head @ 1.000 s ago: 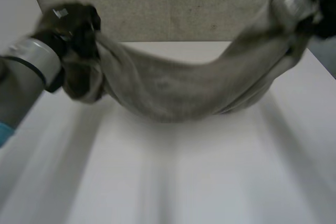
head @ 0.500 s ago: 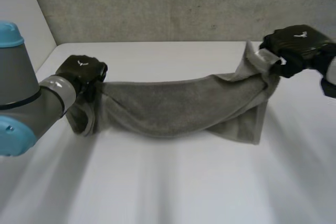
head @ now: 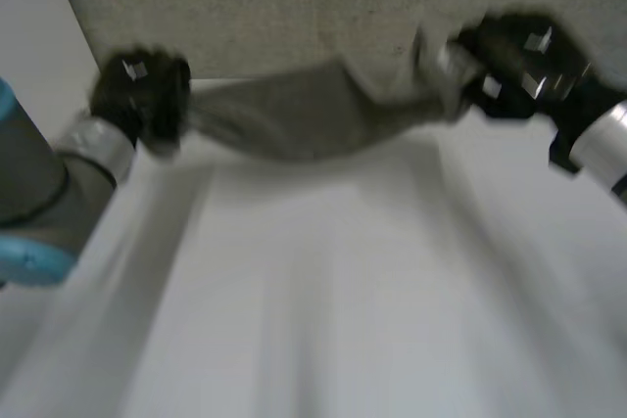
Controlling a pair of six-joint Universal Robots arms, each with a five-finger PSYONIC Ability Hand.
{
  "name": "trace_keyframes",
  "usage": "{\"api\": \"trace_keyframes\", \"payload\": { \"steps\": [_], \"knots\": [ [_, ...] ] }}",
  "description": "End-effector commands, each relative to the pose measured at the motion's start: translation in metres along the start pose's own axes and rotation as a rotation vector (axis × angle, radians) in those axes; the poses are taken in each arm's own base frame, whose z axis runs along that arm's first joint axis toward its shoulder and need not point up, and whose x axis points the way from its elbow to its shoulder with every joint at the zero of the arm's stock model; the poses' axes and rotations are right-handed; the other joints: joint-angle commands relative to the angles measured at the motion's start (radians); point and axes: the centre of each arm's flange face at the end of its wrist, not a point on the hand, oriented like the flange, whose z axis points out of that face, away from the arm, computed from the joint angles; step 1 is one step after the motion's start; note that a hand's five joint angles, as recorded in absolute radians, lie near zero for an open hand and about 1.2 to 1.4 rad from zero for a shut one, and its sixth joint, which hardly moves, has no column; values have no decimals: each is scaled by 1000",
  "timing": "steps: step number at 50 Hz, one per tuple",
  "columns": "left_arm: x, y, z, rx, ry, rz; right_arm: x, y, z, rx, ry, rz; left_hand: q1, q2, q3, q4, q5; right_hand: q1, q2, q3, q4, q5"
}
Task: Fold the towel.
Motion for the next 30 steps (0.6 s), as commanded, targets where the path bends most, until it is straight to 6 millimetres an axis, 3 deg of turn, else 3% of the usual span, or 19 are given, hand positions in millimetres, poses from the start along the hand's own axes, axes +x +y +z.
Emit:
{"api": "trace_keyframes", "payload": {
  "steps": [1, 8, 10, 12, 13, 14, 15, 16, 17, 24, 30],
  "knots": [
    [23, 78, -34, -242, 143, 182, -19, 70, -29, -336, -89, -56, -436, -470, -501, -498, -655, 99, 102, 67, 68, 83],
    [29, 82, -44, -264, 169, 228, 0, 81, -40, -468, -10, -70, -592, -626, -657, -654, -811, 99, 102, 67, 68, 83],
    [29, 80, -45, -262, 168, 228, 2, 80, -40, -478, 21, -85, -645, -679, -711, -707, -865, -9, -6, -41, -39, -24],
    [29, 71, -45, -238, 160, 234, 5, 73, -41, -478, 68, -112, -776, -810, -842, -839, -996, -520, -517, -552, -550, -535],
    [29, 71, -45, -238, 160, 234, 5, 73, -41, -478, 68, -112, -777, -811, -843, -839, -997, -523, -520, -555, -553, -538],
    [28, 65, -46, -222, 155, 236, 6, 71, -43, -476, 83, -121, -815, -849, -880, -877, -1034, -819, -816, -851, -850, -835],
    [28, 65, -46, -222, 155, 236, 6, 71, -43, -476, 83, -121, -815, -849, -881, -877, -1035, -822, -819, -854, -853, -838],
    [27, 61, -47, -211, 150, 236, 5, 68, -44, -471, 93, -130, -827, -861, -892, -889, -1046, -1063, -1060, -1095, -1094, -1079],
    [27, 58, -48, -204, 148, 230, 3, 66, -46, -468, 97, -133, -833, -867, -898, -895, -1052, -1123, -1120, -1155, -1153, -1139],
    [27, 56, -48, -203, 135, 161, -15, 55, -49, -412, 76, -147, -1026, -1060, -1092, -1088, -1246, -1123, -1120, -1155, -1153, -1139],
    [23, 56, -46, -215, 91, 90, -38, 36, -58, -342, 66, -190, -1047, -1081, -1113, -1109, -1267, -1123, -1120, -1155, -1153, -1139]
  ]
}}
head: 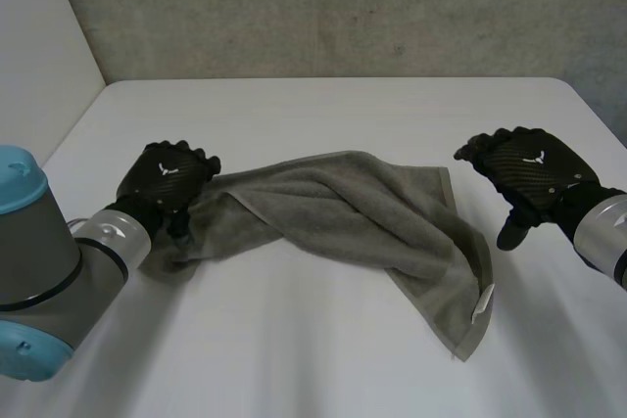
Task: Fold the towel.
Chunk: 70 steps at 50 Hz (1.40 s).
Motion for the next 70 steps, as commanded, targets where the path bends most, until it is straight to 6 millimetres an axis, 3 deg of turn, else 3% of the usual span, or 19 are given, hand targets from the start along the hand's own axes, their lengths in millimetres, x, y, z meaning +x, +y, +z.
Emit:
{"api": "trace_keyframes", "payload": {
  "steps": [1, 4, 9, 16, 24, 33, 47, 70],
  "knots": [
    [-4, 1, 2, -11, -32, -79, -27, -17, -22, 75, -18, -41, -101, -118, -88, -101, -246, -60, -70, -62, -75, -53],
    [-5, 4, 1, -26, -42, -105, -36, -16, -27, 73, -39, -45, -101, -118, -88, -101, -246, -60, -70, -62, -75, -53],
    [-4, 10, -2, -60, -56, -116, -72, -1, -42, 13, -112, -41, -98, -115, -85, -98, -243, -60, -70, -62, -75, -53],
    [0, 22, -10, -141, -59, -124, -82, 26, -47, -96, -105, -23, -98, -115, -85, -98, -243, -60, -70, -62, -75, -53],
    [-5, 28, -7, -155, -75, -130, -89, 53, -41, -127, -110, -4, -101, -118, -88, -101, -246, -38, -48, -40, -53, -31],
    [-6, 49, 2, -227, -106, -140, -101, 73, -38, -147, -164, 11, -66, -83, -53, -66, -211, 232, 222, 230, 216, 239],
    [-6, 56, 8, -217, -117, -140, -104, 78, -31, -121, -186, -24, -57, -74, -44, -57, -202, 396, 386, 394, 381, 403],
    [-6, 58, 10, -208, -122, -138, -93, 92, -22, -161, -164, -58, -57, -74, -44, -57, -202, 332, 322, 330, 316, 339]
  ]
}}
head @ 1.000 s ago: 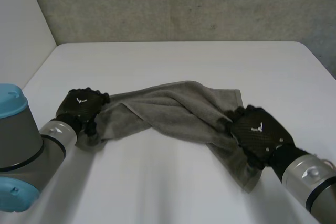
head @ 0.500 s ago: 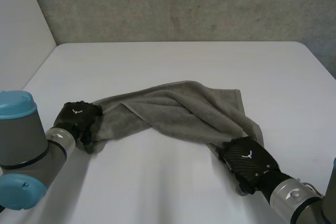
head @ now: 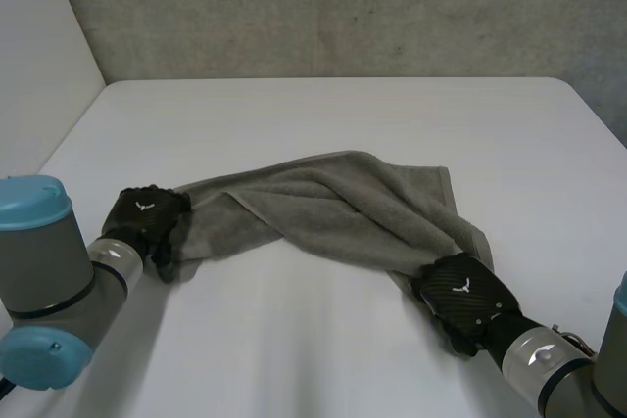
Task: Fold the towel.
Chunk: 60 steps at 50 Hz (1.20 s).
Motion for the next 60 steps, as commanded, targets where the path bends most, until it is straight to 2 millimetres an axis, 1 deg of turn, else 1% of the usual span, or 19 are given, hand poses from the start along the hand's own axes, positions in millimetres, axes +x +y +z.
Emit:
{"api": "trace_keyframes", "payload": {
  "steps": [1, 8, 13, 28, 45, 47, 51, 53, 54, 55, 56, 58, 60],
  "knots": [
    [0, 0, 0, -1, -1, 0, 7, 3, 0, -16, 17, 8, -49, -70, -43, -57, -216, -34, -44, -35, -36, -18],
    [0, 1, 0, -3, 1, 0, 6, 3, 1, -12, 7, 1, -49, -70, -43, -57, -216, -17, -26, -18, -18, -1],
    [0, 1, -1, -4, -1, -1, 9, 2, 3, -3, 16, -3, -49, -70, -43, -57, -216, -2, -11, -3, -3, 14],
    [0, 1, -1, -5, 1, 1, 31, 0, 10, 14, 81, -6, -49, -70, -43, -57, -216, 7, -3, 6, 5, 23],
    [0, 2, -2, -6, 2, 1, 31, 8, 19, -13, 72, -24, -46, -67, -40, -54, -213, 71, 62, 70, 70, 87],
    [0, 1, -2, -5, 1, 3, 33, 8, 20, -13, 76, -30, -46, -67, -40, -54, -213, 153, 144, 152, 152, 169],
    [1, 2, -2, -6, 3, 1, 32, 8, 20, -14, 75, -29, -46, -67, -40, -54, -213, 221, 212, 220, 220, 237],
    [0, 2, -2, -6, 2, 1, 33, 8, 21, -15, 77, -29, -46, -67, -40, -54, -213, 402, 393, 401, 401, 418],
    [1, 1, -2, -4, 2, 2, 33, 8, 21, -15, 77, -29, -46, -67, -40, -54, -213, 403, 394, 402, 402, 419],
    [1, 1, -2, -4, 2, 2, 34, 8, 21, -15, 77, -29, -46, -67, -40, -54, -213, 511, 501, 510, 509, 527],
    [1, 1, -2, -4, 2, 2, 34, 8, 21, -15, 77, -29, -46, -67, -40, -54, -213, 512, 502, 511, 510, 528],
    [1, 1, -2, -4, 2, 2, 34, 8, 21, -13, 75, -27, -46, -67, -40, -54, -213, 751, 742, 750, 750, 767],
    [1, 2, -3, -5, 4, 2, 34, 8, 21, -12, 72, -26, -46, -67, -40, -54, -213, 798, 789, 797, 797, 814]
  ]
}}
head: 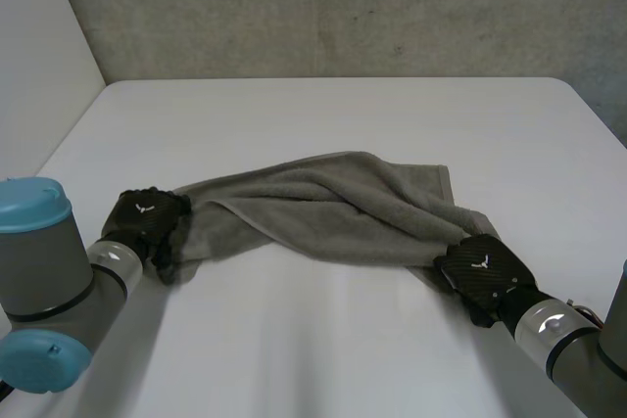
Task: Fold the towel.
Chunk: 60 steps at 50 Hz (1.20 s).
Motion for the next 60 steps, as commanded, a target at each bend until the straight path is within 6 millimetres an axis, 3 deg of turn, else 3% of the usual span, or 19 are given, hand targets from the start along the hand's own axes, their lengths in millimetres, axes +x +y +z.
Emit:
{"api": "trace_keyframes", "payload": {
  "steps": [1, 12, 17, 25, 40, 44, 52, 60],
  "knots": [
    [1, 0, -1, 1, 3, 1, 1, -1, 0, 5, -5, 4, -44, -64, -38, -51, -210, 215, 227, 227, 222, 229],
    [4, 1, -4, 0, 14, 3, 10, 1, 1, -2, 18, 16, 100, 80, 106, 92, -67, 215, 227, 227, 222, 229],
    [6, 1, -5, 3, 21, 3, 30, -5, 0, 19, 88, 31, 247, 227, 253, 239, 80, 215, 227, 227, 222, 229],
    [8, 0, -6, 9, 25, 6, 63, -21, -11, 102, 182, 100, 259, 239, 265, 251, 92, 215, 227, 227, 222, 229],
    [3, -3, -4, 17, 12, 5, 67, -20, -12, 127, 159, 158, 141, 121, 147, 134, -25, 215, 227, 227, 222, 229],
    [-4, -18, -10, 59, -8, 5, 79, -20, -15, 127, 204, 162, -207, -227, -201, -215, -374, 215, 227, 227, 222, 229],
    [-8, -50, -35, 187, 42, -55, 83, -16, -16, 115, 217, 173, -179, -199, -173, -186, -346, 215, 227, 227, 222, 229],
    [-10, -57, -39, 220, 75, -192, 82, -14, -16, 106, 208, 181, -190, -210, -184, -198, -357, 215, 227, 227, 222, 229]
  ]
}}
